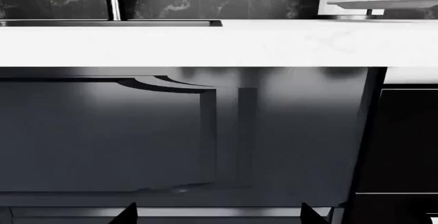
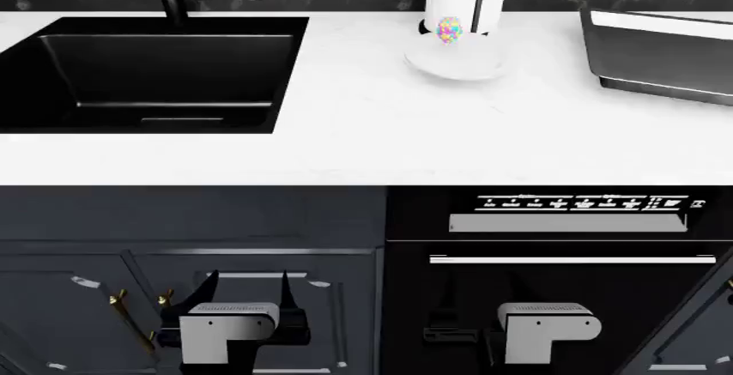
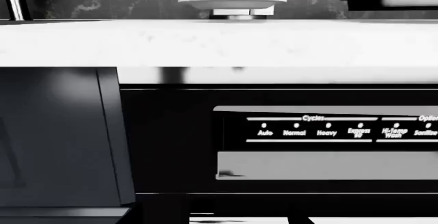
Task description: Move the dessert items from the plate to the tray.
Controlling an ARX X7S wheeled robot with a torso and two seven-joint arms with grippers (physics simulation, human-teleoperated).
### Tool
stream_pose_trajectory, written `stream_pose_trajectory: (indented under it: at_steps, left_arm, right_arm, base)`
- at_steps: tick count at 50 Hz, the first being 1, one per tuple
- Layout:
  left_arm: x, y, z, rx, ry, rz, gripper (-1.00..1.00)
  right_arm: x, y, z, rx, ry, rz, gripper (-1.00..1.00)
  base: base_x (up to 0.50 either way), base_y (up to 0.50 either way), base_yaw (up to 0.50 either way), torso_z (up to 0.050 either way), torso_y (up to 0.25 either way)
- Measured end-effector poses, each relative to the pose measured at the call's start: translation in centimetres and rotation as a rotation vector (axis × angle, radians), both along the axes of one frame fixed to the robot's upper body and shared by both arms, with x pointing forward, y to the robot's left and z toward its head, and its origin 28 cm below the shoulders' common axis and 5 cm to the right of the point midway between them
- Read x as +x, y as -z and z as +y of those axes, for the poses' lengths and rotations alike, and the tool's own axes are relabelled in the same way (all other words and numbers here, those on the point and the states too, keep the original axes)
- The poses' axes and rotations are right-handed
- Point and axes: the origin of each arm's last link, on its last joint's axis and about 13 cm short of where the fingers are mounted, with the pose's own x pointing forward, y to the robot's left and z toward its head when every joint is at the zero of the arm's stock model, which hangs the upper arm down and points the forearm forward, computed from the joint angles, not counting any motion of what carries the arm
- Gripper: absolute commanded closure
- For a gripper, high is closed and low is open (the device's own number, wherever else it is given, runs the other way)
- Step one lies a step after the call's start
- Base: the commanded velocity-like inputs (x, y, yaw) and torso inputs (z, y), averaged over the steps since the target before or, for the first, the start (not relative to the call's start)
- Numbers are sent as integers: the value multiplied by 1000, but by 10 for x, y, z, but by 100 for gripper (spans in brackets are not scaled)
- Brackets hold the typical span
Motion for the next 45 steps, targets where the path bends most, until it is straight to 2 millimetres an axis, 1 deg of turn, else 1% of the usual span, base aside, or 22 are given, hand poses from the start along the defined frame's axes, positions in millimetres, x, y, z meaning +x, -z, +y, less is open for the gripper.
stream_pose_trajectory:
  at_steps: [9,18,45]
  left_arm:
    - [0,0,0,-4,-2,5,-100]
    - [0,-2,1,-8,-4,11,-100]
    - [-5,-12,1,7,4,-18,-100]
  right_arm:
    - [0,0,0,-6,-1,5,-100]
    - [0,-5,0,-20,-2,2,-100]
    - [-1,-17,-1,-55,-7,-13,-100]
  base:
    - [0,0,0,0,0]
    - [0,0,0,0,0]
    - [0,0,0,50,0]
